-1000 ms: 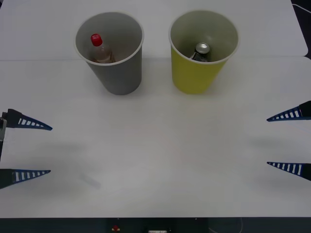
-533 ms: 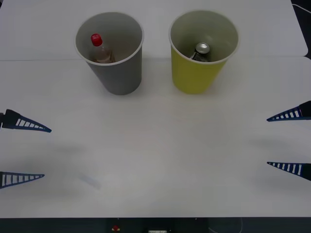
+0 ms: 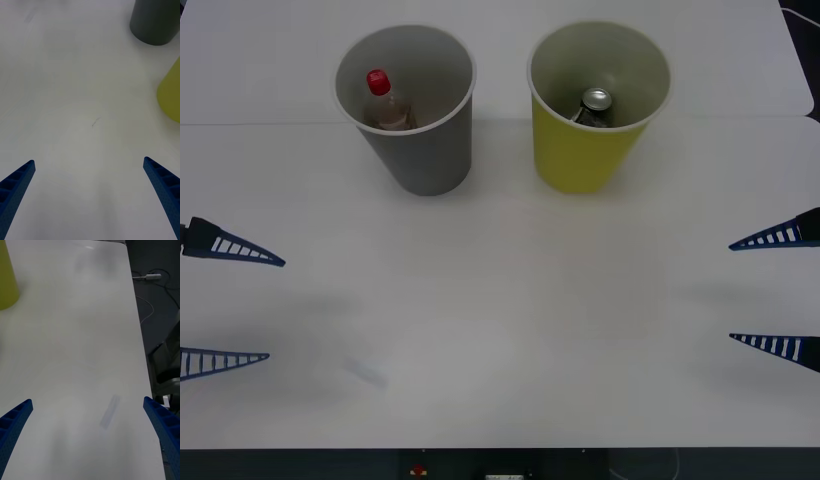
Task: Put the can into the green bin and the plastic bottle into the gray bin
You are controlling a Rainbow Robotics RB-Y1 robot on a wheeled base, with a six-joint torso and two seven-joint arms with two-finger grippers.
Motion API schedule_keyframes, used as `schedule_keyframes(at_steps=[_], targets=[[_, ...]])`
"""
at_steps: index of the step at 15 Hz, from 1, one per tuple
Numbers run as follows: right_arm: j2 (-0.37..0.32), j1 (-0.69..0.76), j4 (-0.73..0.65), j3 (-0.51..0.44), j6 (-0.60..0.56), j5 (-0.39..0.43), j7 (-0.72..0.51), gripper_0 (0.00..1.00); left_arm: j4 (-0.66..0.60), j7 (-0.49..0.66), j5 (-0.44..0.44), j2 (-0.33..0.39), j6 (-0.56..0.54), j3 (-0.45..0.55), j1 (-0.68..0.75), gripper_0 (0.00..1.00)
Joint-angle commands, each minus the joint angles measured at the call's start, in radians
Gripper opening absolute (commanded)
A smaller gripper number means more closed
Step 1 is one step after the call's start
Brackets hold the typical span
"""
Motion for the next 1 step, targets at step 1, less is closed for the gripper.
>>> schedule_keyframes(at_steps=[1], targets=[[0.0, 0.0, 0.0, 0.0, 0.0, 0.0, 0.0, 1.0, 0.0, -0.002, -0.005, 0.001, 0.002, 0.0, -0.004, 1.0]])
